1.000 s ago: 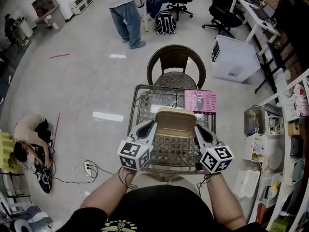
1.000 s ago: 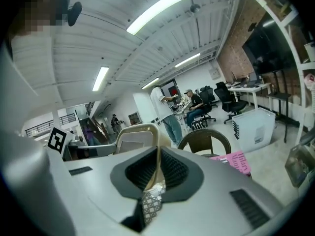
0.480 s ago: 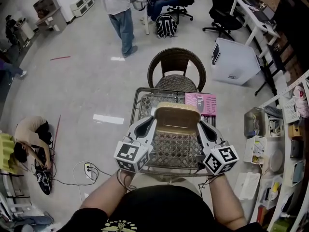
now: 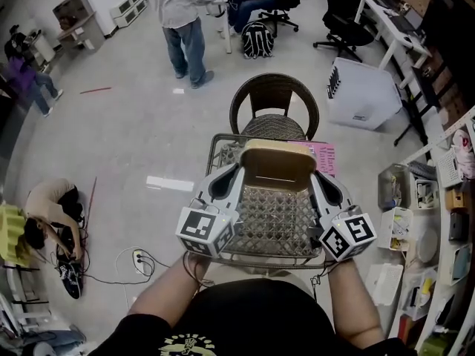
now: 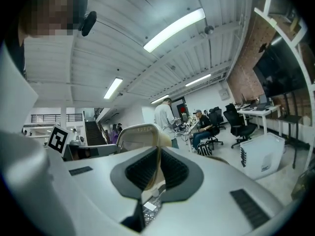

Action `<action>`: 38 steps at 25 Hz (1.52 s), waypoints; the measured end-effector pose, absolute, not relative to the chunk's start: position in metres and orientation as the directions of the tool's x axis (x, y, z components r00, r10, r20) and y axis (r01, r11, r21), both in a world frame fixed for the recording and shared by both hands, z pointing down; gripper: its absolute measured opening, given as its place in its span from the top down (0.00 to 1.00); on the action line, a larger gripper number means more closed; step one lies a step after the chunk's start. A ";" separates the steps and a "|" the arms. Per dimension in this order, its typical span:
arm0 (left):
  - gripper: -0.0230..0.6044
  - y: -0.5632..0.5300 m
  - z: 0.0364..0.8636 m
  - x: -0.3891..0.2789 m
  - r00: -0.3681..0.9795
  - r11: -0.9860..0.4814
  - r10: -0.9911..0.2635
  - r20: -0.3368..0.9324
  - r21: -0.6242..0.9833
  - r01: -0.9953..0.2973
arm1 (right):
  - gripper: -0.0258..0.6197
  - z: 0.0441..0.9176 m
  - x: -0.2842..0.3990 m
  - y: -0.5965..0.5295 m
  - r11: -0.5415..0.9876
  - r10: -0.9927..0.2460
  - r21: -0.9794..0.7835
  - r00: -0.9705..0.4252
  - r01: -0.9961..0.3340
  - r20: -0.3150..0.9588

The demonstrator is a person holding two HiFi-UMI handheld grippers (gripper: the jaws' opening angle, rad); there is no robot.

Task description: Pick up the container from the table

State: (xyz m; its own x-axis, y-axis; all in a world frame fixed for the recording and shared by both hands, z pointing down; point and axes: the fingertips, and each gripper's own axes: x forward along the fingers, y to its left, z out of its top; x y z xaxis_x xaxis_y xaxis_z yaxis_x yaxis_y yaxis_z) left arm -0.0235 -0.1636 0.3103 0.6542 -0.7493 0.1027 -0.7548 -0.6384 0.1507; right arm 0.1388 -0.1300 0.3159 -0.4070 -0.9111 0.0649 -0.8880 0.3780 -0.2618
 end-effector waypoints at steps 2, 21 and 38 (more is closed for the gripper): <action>0.92 -0.165 0.307 -0.024 0.653 -0.638 -0.752 0.095 0.147 -0.756 | 0.92 0.311 0.138 -0.132 0.381 -0.912 -0.246 -0.406 -0.891 0.060; 0.92 -0.160 0.248 -0.025 0.656 -0.655 -0.754 0.017 0.058 -0.754 | 0.92 0.253 0.137 -0.126 0.406 -0.913 -0.155 -0.407 -0.901 -0.024; 0.92 -0.164 0.225 -0.025 0.638 -0.638 -0.770 -0.014 0.054 -0.768 | 0.92 0.231 0.138 -0.129 0.404 -0.915 -0.127 -0.400 -0.906 -0.055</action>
State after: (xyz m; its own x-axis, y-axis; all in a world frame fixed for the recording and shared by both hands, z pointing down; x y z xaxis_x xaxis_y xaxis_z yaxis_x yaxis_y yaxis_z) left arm -0.0255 -0.1644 0.2250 0.6384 -0.7695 -0.0136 -0.7680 -0.6381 0.0537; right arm 0.1376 -0.1288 0.2314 -0.4005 -0.9146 -0.0553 -0.9058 0.4043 -0.1265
